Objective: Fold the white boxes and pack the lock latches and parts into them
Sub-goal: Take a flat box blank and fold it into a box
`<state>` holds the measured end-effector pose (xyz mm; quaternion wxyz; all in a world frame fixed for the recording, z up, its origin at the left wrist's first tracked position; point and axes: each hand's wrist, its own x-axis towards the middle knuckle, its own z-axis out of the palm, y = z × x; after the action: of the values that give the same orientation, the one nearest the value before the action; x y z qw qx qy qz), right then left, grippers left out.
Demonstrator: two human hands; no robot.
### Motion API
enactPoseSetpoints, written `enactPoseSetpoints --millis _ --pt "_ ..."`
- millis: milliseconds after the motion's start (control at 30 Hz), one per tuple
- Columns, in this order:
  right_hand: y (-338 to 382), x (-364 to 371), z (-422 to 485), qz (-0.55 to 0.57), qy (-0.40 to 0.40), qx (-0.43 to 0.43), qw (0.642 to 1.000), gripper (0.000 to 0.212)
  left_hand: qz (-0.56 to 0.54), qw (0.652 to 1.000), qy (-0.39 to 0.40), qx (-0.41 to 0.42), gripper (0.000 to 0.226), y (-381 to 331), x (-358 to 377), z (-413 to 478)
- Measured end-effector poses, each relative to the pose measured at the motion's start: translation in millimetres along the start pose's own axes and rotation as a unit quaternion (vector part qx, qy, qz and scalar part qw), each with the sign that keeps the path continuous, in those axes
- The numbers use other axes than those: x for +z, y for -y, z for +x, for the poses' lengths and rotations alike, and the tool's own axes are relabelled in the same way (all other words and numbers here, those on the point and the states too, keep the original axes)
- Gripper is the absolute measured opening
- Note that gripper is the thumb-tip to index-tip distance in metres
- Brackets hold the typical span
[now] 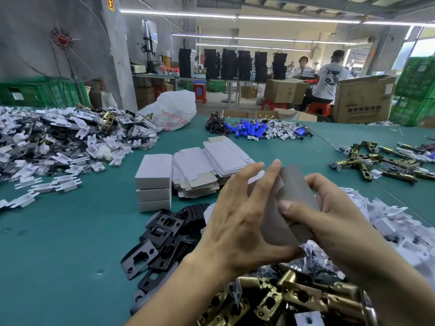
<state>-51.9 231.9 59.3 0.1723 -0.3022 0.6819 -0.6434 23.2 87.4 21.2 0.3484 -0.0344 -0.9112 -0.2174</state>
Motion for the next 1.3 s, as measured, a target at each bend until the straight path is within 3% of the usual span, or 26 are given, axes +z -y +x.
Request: enactPoseSetpoints --millis 133,267,433,533,733,900,1033,1133,1233,1300 --pt "3.4 -1.1 -0.6 0.045 0.013 -0.002 0.999 0.028 0.040 0.998 -0.032 0.028 0.115 0.0 1.7 -0.7" --pt "0.3 -1.9 0.4 -0.136 -0.043 -0.077 0.987 0.023 0.066 0.996 -0.053 0.024 0.106 -2.4 1.3 -1.0" --pt "6.1 -12.5 -1.0 -0.024 -0.002 -0.023 0.999 0.019 0.025 0.999 -0.031 0.026 0.109 -3.3 -2.4 1.1" --pt "6.5 -14.8 0.0 0.028 0.040 -0.001 0.999 0.030 0.031 0.999 0.004 0.031 0.119 -3.5 -1.4 0.6" --pt "4.3 -16.0 0.0 -0.019 0.082 -0.029 0.996 0.046 0.039 0.998 0.004 0.057 0.121 -4.0 -4.3 0.5" --pt "-0.5 -11.0 0.1 -0.108 0.016 -0.069 0.992 0.042 0.027 0.998 0.018 0.053 0.116 -5.6 -6.8 0.7" --pt "-5.3 -10.5 5.0 -0.126 -0.038 -0.089 0.987 0.028 0.005 0.999 -0.028 0.023 0.101 -5.0 -6.5 0.5" --pt "-1.6 -8.2 5.3 -0.059 -0.072 -0.109 0.990 0.024 -0.008 0.996 -0.086 0.025 0.092 -3.2 -6.1 1.6" --pt "10.3 -3.1 -0.1 -0.026 -0.119 -0.185 0.975 0.033 -0.055 0.988 -0.147 -0.008 0.087 -1.9 -9.3 2.4" --pt "15.3 0.2 -4.3 -0.047 -0.102 -0.249 0.962 0.026 -0.100 0.976 -0.189 -0.049 0.078 -3.9 -10.3 4.2"
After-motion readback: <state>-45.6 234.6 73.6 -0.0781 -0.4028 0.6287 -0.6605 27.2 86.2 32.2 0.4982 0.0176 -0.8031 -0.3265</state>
